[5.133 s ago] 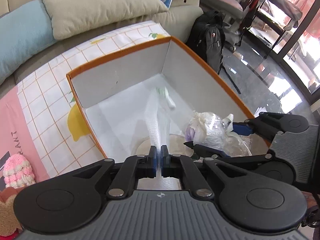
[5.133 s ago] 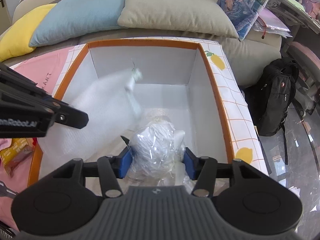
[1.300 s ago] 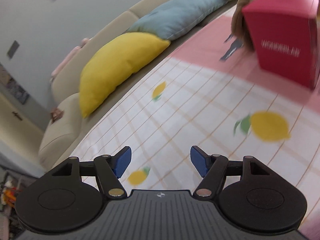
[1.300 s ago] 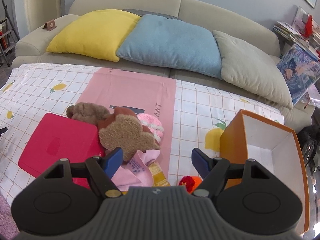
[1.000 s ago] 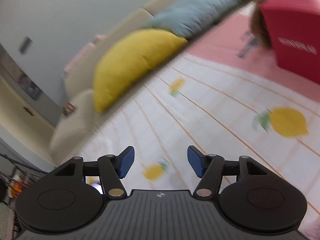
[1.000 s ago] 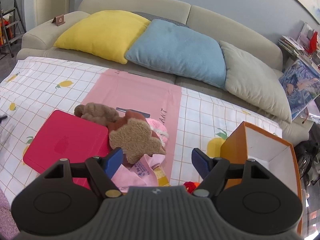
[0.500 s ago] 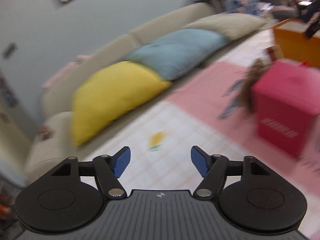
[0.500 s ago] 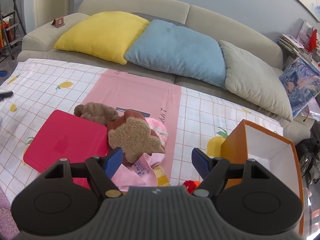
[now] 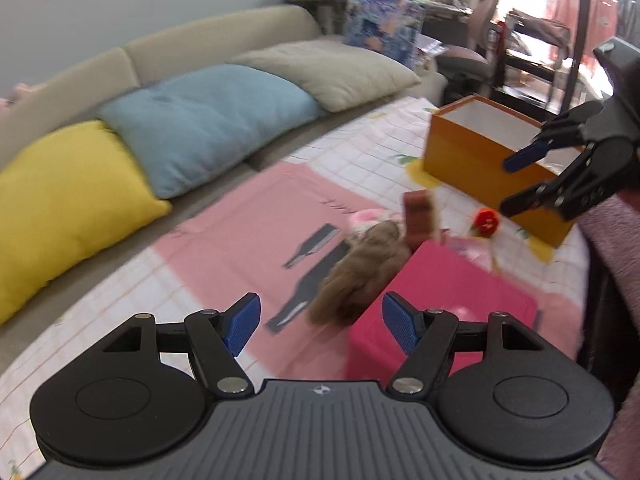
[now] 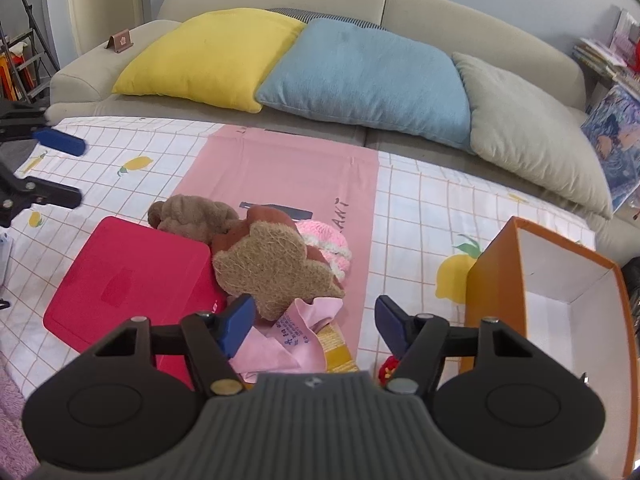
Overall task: Organize soft objects
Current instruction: 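Grasp the brown knotted plush bear with the left gripper while the right gripper reaches the bear-shaped sponge, then lift the plush bear with the left gripper while the right gripper grasps and lifts the sponge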
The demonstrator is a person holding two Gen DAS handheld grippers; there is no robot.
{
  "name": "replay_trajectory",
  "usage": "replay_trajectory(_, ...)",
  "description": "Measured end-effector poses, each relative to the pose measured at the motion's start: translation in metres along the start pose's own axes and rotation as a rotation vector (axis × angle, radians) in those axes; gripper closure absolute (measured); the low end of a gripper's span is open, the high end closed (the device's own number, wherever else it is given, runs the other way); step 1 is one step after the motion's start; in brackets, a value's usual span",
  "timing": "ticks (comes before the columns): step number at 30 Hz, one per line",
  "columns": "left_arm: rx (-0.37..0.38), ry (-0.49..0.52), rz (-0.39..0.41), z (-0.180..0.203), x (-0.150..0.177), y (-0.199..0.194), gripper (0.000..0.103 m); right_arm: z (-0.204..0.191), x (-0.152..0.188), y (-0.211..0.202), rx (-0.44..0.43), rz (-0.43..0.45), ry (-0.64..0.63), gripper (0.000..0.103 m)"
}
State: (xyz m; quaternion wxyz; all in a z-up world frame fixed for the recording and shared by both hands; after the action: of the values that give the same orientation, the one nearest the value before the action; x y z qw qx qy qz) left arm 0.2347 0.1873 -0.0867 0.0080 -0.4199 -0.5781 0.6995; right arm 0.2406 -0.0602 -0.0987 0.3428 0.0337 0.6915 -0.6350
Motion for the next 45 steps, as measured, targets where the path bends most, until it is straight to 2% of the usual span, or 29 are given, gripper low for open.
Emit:
replay_trajectory(7,0.088,0.013,-0.139,0.011,-0.034,0.042,0.022,0.005,-0.006,0.016,-0.043,-0.01,-0.002,0.038)
replay_trajectory(10,0.09,0.002,-0.179,0.013,-0.042,0.053,0.025,0.007,-0.008,0.023,-0.06,-0.016,-0.009,0.038)
replay_trajectory(16,0.153,-0.063,-0.275,0.01,-0.057,0.077,0.026,0.01,-0.008,0.032,-0.082,-0.024,-0.006,0.038)
replay_trajectory(21,0.205,-0.172,-0.357,0.001,-0.066,0.098,0.024,0.013,-0.008,0.034,-0.097,-0.024,-0.006,0.038)
replay_trajectory(24,0.188,-0.217,-0.411,-0.003,-0.071,0.11,0.028,0.013,-0.01,0.037,-0.11,-0.024,-0.014,0.038)
replay_trajectory(29,0.168,-0.241,-0.497,-0.004,-0.074,0.124,0.028,0.006,-0.016,0.04,-0.133,-0.023,-0.083,0.036)
replay_trajectory(32,0.155,-0.256,-0.518,-0.004,-0.074,0.128,0.034,0.0,-0.019,0.046,-0.135,-0.032,-0.157,0.031)
replay_trajectory(36,0.136,-0.244,-0.478,-0.002,-0.076,0.124,0.06,-0.006,-0.019,0.06,-0.132,-0.057,-0.278,0.029)
replay_trajectory(41,0.084,-0.265,-0.393,-0.006,-0.079,0.105,0.084,-0.019,-0.018,0.071,-0.096,-0.032,-0.441,0.011)
replay_trajectory(45,0.036,-0.293,-0.335,-0.009,-0.079,0.084,0.086,-0.029,-0.019,0.084,-0.08,-0.029,-0.499,0.011)
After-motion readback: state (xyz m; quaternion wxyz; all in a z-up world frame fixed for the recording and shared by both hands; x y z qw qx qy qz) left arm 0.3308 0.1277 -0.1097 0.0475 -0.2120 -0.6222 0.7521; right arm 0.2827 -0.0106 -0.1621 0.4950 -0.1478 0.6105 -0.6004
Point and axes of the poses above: each gripper's, at about its wrist camera, not at the fingertips, and y roughly the way its jaws point, z to its right, x to its underside, the point moved 3 cm from there along y, roughly the way its jaws point, and after that the axes turned 7 degrees about -z, right-handed, at the moved point
